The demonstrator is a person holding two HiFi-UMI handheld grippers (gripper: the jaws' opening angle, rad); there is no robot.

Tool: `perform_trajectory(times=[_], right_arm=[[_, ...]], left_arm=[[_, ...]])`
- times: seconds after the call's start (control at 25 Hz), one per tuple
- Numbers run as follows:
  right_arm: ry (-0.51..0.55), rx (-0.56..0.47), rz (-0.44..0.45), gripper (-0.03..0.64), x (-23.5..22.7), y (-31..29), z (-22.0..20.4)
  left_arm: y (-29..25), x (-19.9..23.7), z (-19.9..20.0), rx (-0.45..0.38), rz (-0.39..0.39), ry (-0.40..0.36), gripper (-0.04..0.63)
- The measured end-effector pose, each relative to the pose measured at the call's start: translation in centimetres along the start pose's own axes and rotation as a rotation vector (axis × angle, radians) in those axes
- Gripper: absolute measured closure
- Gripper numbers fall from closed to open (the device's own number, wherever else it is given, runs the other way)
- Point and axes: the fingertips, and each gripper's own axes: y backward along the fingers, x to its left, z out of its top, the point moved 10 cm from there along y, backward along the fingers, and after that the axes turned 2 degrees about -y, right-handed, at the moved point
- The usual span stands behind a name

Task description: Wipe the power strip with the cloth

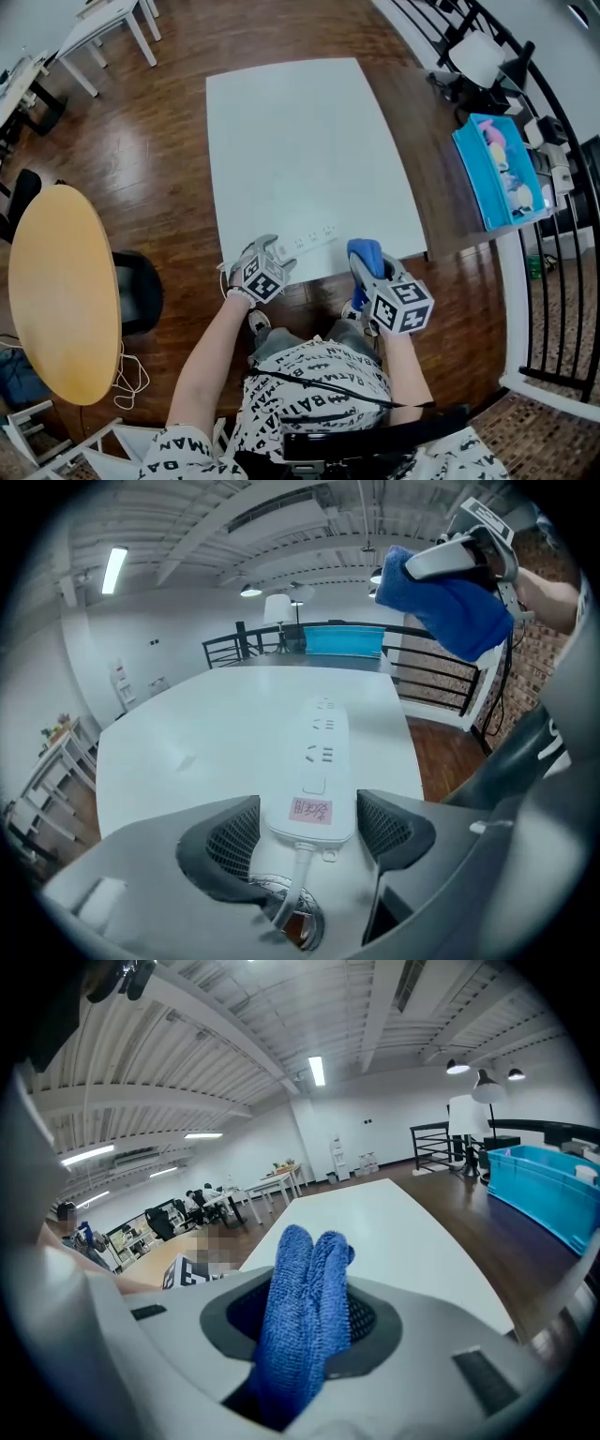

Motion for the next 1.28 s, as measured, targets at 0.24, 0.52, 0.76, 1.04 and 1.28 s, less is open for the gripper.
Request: perform_trajectory(times=[0.24,0.52,0.76,1.04,1.28], right_arm=[[-0.015,0.011,-0.003,0.486,-0.5,-0.1,-0.5],[0.019,0.020,0.023,0.486,-1.3,-1.2,0.4],[0.102,0.037,0.088,0.486,-1.6,-2.6,2.5],[0.225,0.036,0.159,0.486,-0.1,-3.7,5.6],[0.240,0.044,0.228,0.486,2.1,-3.5,5.3]], left_arm=[[-0.2,0.2,-0.2,-0.007,-0.040,0.024,0.302],[2.3,-0.2,0.8,-0.091,0.036,-0.005,0.305],[8.0,-1.2,2.9,-0.195,0.136,-0.049,0.307],[12.9,-3.3,5.0,-0.210,0.233,-0.156,0.307],[15.0,-5.0,6.9,-0.283,0.286,-0.208,0.307]])
